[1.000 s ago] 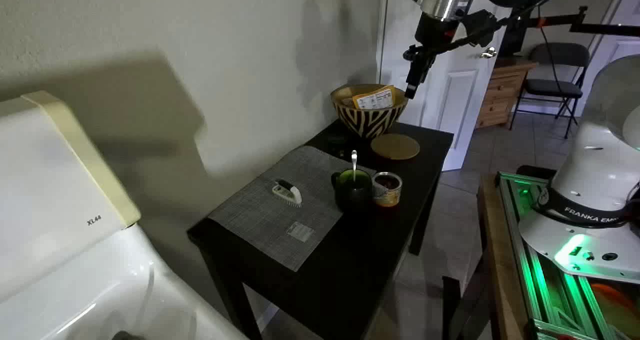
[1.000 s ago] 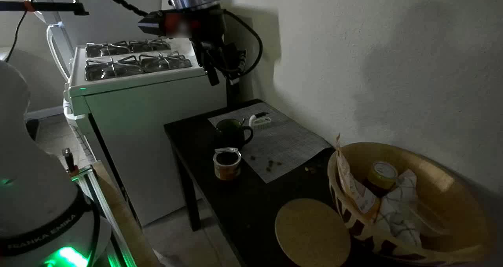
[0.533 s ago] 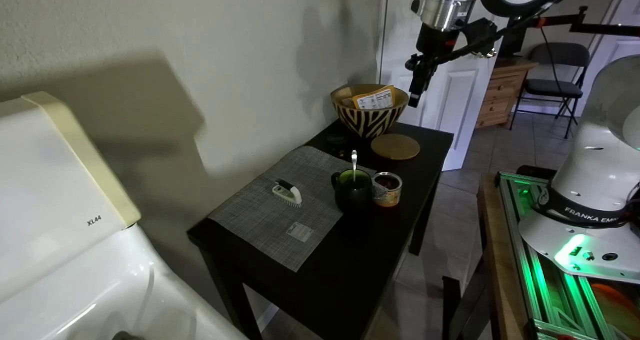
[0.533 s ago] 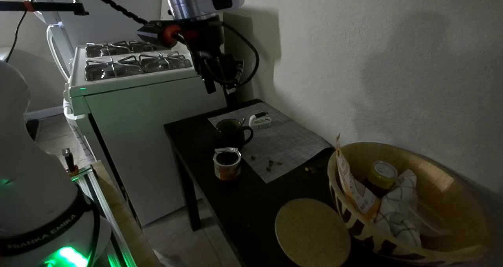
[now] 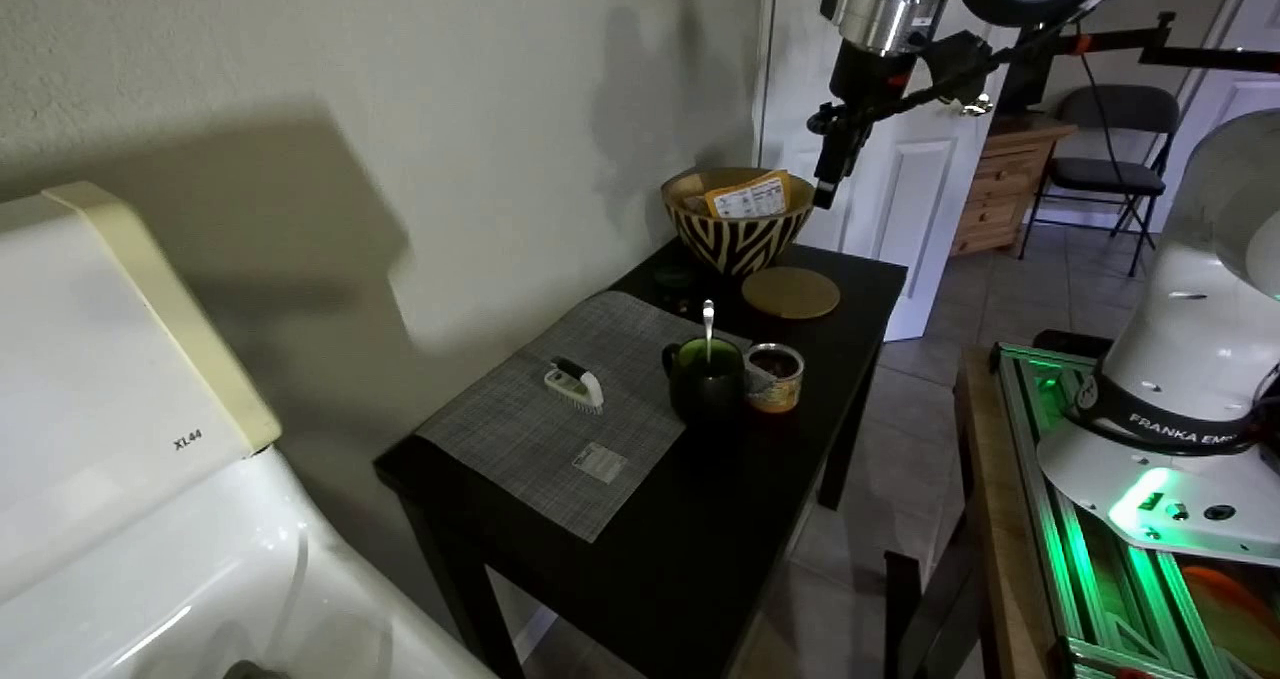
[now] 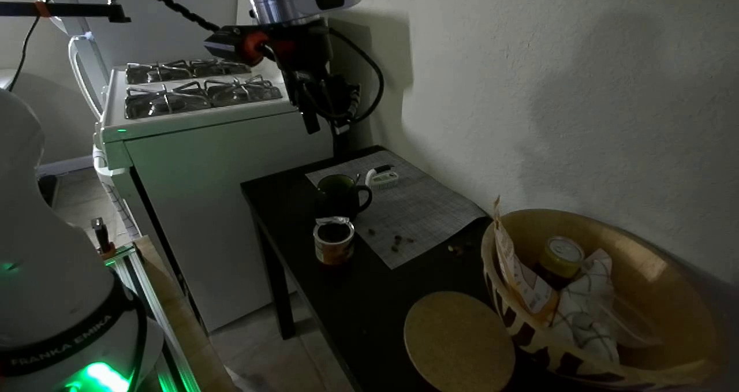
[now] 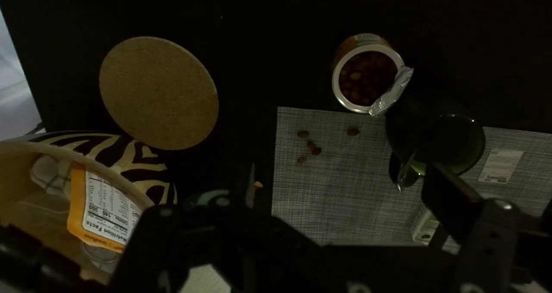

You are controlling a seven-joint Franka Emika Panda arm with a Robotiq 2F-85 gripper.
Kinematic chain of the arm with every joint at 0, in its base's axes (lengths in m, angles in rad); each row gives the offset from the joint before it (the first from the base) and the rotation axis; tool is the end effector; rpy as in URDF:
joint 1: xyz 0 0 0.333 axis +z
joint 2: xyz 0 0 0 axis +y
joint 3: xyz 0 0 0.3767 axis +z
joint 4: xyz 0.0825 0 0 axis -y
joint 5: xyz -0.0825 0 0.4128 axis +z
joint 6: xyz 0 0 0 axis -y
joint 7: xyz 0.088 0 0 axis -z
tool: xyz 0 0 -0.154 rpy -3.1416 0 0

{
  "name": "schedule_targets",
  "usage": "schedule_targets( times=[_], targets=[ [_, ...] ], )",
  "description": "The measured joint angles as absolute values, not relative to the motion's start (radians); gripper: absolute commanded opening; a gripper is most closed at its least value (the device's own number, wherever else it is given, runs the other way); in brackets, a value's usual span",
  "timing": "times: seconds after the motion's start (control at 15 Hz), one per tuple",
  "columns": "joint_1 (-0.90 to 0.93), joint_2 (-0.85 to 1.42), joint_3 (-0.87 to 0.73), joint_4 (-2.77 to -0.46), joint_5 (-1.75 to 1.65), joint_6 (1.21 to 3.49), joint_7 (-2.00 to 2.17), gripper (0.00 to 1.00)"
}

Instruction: Transfer the small brush to the bowl

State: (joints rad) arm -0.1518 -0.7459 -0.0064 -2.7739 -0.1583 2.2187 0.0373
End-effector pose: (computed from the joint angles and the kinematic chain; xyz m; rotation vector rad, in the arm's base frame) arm 0.3220 -0.0623 0.4237 2.9830 -0.1652 0.2735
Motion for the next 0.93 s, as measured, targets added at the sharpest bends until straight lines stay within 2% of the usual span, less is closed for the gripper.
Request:
schedule_targets(
  times=[0.6,0.93],
  targets=[
    [-0.135,-0.587,-0.037,-2.703,-0.098,2.26,0.047,1.0],
    [-0.147,-0.407,0.021,-2.589,-0.085,2.36,0.334,1.0]
  ],
)
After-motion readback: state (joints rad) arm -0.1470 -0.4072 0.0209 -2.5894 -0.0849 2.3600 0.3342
